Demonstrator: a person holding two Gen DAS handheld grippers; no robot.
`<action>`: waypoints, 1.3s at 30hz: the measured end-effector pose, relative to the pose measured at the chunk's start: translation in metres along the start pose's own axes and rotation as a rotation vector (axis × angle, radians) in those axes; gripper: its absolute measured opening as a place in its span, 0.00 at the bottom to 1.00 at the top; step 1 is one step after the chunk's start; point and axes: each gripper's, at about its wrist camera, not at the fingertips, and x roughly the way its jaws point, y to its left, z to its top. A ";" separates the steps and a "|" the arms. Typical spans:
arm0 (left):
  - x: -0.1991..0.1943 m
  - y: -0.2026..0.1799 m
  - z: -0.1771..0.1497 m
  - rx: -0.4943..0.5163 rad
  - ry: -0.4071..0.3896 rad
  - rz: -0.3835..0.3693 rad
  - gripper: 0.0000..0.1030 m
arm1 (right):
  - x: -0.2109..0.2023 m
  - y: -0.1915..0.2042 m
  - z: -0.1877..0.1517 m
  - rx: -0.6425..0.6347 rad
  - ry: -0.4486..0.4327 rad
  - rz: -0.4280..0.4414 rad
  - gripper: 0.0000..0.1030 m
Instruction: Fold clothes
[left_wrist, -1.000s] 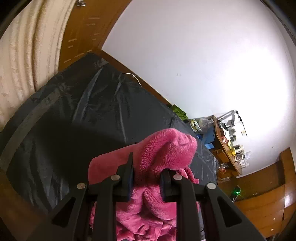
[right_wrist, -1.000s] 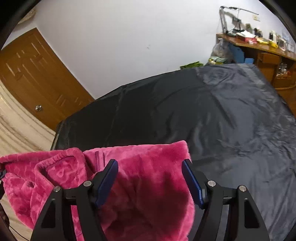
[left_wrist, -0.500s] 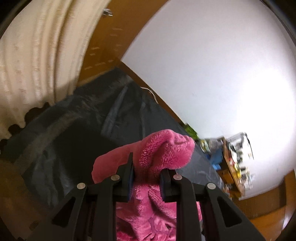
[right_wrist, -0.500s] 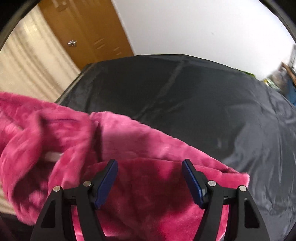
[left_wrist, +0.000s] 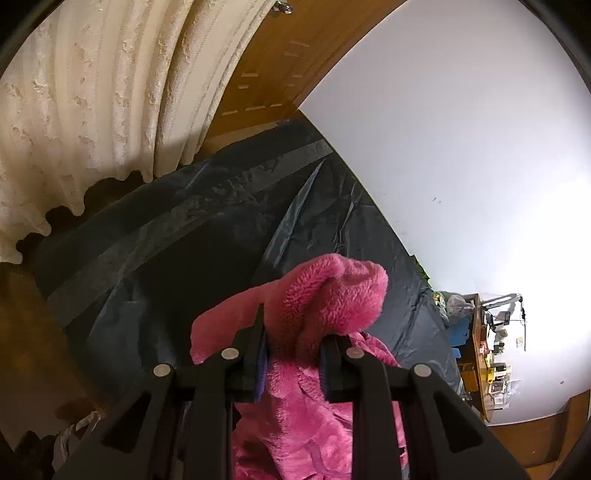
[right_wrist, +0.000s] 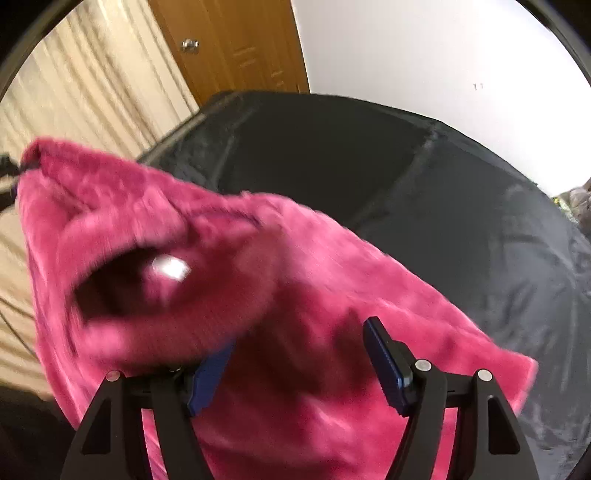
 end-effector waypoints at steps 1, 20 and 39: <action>-0.002 0.003 -0.001 -0.002 -0.002 0.014 0.24 | 0.003 0.003 0.005 0.040 -0.012 0.058 0.71; 0.003 0.053 -0.024 0.081 0.026 0.147 0.36 | 0.043 0.027 -0.021 -0.065 0.124 -0.047 0.71; 0.136 -0.066 -0.097 1.126 0.407 0.011 0.70 | -0.006 -0.032 -0.030 -0.165 0.071 -0.032 0.71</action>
